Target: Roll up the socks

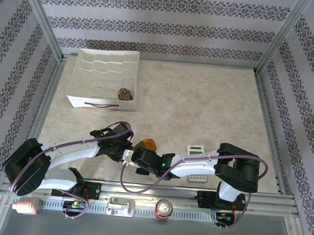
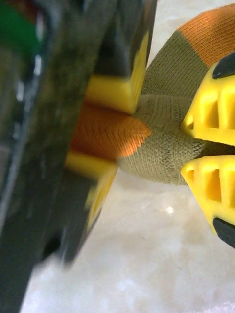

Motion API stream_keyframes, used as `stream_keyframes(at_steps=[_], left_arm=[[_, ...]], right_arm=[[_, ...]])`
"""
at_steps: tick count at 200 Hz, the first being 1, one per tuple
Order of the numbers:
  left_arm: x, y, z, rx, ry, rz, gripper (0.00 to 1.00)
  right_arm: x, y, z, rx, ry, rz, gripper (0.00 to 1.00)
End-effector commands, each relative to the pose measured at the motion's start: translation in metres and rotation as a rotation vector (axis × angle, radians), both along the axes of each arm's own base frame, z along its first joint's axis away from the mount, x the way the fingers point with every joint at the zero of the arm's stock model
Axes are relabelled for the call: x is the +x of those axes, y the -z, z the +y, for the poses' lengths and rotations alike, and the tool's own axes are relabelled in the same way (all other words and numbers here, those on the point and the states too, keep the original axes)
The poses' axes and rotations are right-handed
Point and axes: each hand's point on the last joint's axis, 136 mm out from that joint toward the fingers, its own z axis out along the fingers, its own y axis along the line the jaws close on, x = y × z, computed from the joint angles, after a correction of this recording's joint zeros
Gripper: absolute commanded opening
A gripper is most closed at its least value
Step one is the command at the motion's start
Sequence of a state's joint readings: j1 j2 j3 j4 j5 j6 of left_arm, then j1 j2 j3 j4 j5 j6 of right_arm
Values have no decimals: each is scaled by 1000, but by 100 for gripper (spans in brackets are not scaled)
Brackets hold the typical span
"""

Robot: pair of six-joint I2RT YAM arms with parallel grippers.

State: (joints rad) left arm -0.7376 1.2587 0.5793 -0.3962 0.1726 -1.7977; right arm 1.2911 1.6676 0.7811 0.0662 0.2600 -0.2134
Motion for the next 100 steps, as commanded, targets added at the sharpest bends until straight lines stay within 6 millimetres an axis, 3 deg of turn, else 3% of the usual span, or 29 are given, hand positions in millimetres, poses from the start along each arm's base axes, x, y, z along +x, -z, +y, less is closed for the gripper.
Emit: stream_keyframes(at_steps=[1,13,51,100], left_arm=[[-1,-5,3,-22,25,-31,54],[4,-10,4,-28,32,-54,62],[12,-18,-1,-34,97,-88,73],[25,-28,-13,-61,134,-149,76]], right_arm=[[-16,45,-53,-122,70,127,0],[-23,47,-56,-76,65,177,0],[-25,52,-69,27,149,344,0],[-24,56,-84,140,300,519,0]])
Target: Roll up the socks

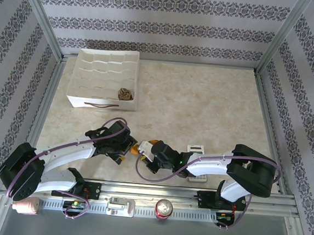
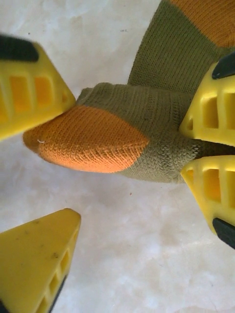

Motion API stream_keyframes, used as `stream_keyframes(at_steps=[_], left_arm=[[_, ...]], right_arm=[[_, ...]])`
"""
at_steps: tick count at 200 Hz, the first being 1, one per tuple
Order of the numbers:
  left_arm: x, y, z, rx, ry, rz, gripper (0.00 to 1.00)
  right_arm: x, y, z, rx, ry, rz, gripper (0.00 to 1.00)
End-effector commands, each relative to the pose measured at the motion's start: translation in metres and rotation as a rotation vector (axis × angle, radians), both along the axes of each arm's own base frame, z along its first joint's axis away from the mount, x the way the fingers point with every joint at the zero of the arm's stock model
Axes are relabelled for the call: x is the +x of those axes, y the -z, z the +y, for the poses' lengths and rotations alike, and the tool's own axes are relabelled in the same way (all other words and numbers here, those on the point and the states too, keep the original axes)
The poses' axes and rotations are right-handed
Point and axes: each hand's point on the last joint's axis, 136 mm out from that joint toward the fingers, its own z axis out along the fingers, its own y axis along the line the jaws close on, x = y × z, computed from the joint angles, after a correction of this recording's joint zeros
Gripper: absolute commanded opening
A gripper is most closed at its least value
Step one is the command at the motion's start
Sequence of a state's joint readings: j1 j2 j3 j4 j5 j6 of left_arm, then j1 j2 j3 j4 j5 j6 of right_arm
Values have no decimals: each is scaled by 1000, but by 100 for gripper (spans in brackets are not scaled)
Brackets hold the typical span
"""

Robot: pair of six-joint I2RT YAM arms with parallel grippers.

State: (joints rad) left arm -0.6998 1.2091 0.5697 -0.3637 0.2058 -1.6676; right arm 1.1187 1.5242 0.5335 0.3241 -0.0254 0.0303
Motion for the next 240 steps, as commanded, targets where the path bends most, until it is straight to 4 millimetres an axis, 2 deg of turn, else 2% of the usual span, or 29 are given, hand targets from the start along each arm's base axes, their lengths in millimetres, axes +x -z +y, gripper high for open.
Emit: stream_keyframes(at_steps=[1,49,53,72,123,173,191,209,240], left_arm=[[16,-14,-11,-23,43,-66,76],[29,-29,-25,-21,113,-142,74],[29,-29,-26,-23,118,-147,73],[31,-31,-35,-23,156,-169,72],[27,-23,-48,-18,190,-181,66],[29,-22,-74,-36,257,-215,63],[28,-19,-80,-29,273,-212,65],[30,-20,-80,-13,266,-226,71],[36,-39,-65,35,218,-282,78]], right_arm=[[-31,58,-53,-151,85,267,0],[-26,53,-62,-31,189,352,0],[-30,60,-70,-40,202,370,0],[-28,59,-76,19,246,405,0],[-17,56,-92,140,382,466,0],[-17,62,-103,157,477,514,0],[-18,64,-107,153,497,522,0],[-19,67,-111,144,513,530,0],[-22,73,-120,124,543,542,0]])
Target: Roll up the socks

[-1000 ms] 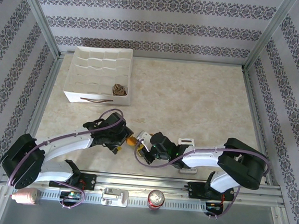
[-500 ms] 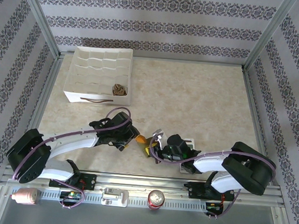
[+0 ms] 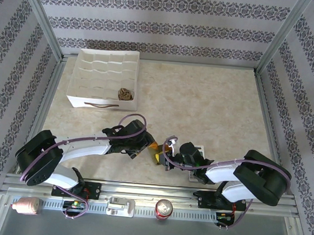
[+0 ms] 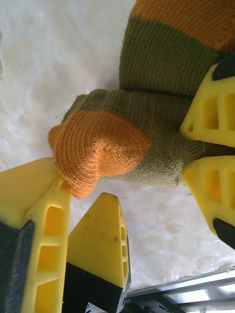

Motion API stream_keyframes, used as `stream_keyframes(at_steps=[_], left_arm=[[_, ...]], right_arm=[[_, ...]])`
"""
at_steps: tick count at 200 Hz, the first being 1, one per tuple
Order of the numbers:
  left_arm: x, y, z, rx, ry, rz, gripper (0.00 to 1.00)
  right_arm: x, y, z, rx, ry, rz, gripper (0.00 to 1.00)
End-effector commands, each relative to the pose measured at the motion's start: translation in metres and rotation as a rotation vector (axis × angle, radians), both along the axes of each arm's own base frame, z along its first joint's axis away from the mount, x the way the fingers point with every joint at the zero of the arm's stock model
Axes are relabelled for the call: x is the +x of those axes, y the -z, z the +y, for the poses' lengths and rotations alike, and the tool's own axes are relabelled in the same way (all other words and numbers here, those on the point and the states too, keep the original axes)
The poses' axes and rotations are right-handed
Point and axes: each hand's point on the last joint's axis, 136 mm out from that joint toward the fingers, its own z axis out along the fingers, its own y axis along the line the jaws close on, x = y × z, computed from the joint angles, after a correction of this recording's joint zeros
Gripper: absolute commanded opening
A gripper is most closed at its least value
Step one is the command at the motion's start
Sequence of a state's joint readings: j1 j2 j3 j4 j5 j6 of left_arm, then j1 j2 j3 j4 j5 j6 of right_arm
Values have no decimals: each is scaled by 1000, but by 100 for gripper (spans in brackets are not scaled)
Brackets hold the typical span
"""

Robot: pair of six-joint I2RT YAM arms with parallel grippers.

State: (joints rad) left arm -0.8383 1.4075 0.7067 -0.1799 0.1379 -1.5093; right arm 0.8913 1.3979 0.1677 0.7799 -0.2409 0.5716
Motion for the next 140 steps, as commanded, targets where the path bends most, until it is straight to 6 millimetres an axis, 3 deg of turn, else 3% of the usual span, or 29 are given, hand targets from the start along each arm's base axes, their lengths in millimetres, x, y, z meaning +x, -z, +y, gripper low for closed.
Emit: stream_keyframes(at_steps=[1,20,66,95,140], left_arm=[[9,-26,4,19,-22,-90,78],[8,-31,5,8,-28,-92,78],[-2,-28,-18,-24,67,-61,73],[-4,-10,-39,-65,122,-22,65],[-6,16,-50,-57,131,20,63]], right_arm=[[-33,76,-59,-273,74,225,0],[-34,79,-64,-275,88,234,0],[-37,87,-70,-283,126,276,0],[-36,90,-76,-281,170,284,0],[-36,97,-80,-309,192,325,0]])
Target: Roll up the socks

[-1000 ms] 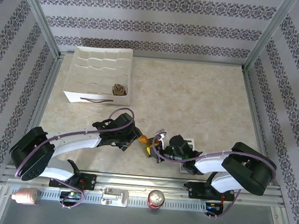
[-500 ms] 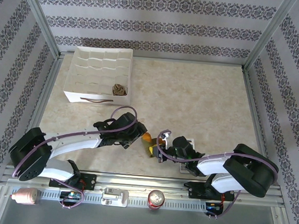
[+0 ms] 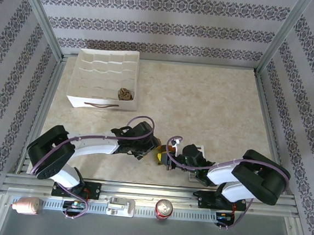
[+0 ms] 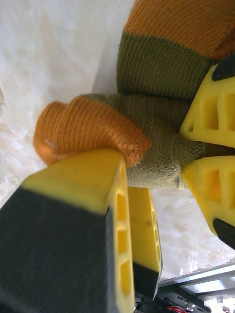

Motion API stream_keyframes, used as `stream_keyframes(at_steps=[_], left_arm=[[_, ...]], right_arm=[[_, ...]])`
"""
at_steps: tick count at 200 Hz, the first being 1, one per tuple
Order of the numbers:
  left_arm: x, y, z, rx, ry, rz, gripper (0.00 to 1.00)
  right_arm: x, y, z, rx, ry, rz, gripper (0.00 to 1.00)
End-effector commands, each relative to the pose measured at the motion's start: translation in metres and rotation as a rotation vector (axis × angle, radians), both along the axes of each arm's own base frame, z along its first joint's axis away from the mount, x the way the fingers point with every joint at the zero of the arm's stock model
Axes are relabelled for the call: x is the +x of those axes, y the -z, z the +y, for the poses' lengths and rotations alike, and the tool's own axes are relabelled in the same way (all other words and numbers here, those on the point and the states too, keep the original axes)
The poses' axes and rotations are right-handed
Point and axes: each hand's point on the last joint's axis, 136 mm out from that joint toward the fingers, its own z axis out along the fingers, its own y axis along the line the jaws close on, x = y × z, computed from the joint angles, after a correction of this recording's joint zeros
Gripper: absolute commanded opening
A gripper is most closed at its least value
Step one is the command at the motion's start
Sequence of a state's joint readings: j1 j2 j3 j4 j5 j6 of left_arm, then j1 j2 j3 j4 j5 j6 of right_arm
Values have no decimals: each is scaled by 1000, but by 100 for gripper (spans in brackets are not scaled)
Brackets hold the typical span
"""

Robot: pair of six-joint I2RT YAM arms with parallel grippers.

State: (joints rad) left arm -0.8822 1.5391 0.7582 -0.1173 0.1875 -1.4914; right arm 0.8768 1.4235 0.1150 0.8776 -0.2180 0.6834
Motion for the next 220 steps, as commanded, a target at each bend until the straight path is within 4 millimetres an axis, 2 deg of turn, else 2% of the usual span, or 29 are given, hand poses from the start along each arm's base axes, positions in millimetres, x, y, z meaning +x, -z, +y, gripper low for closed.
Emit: stream_keyframes(at_steps=[1,17,29,62,77,90,100,115,119,131,151,159,160,170,198,220], left_arm=[[0,0,-20,-51,45,-13,63],[1,6,-29,-43,79,-2,62],[-2,14,-33,-35,101,20,56],[-20,35,-31,-17,136,98,33],[-29,40,-25,-7,149,137,16],[-37,44,-6,28,115,168,0],[-39,46,16,54,57,177,0],[-40,44,52,73,-42,171,0],[-42,44,63,84,-68,171,0],[-43,38,85,98,-124,144,0],[-52,30,105,96,-184,124,0],[-57,28,110,104,-197,136,0],[-58,28,111,107,-198,140,0],[-63,27,118,130,-215,155,0],[-72,21,128,199,-260,221,0],[-81,15,132,316,-237,328,0]], right_arm=[[-39,91,-70,-348,85,278,0],[-38,94,-70,-348,86,289,0],[-37,96,-71,-349,94,296,0],[-33,99,-71,-370,90,294,0],[-32,103,-69,-391,68,304,0],[-32,107,-61,-399,21,314,0],[-31,109,-51,-410,-41,319,0],[-25,109,-26,-406,-176,301,0],[-16,102,-8,-387,-231,273,0],[-8,95,22,-367,-379,234,0],[8,70,68,-356,-602,73,0],[13,61,78,-355,-654,18,5],[17,54,84,-344,-668,-4,6],[28,37,98,-319,-715,-73,13],[44,-1,116,-232,-737,-176,33],[45,-31,112,-178,-663,-242,40]])
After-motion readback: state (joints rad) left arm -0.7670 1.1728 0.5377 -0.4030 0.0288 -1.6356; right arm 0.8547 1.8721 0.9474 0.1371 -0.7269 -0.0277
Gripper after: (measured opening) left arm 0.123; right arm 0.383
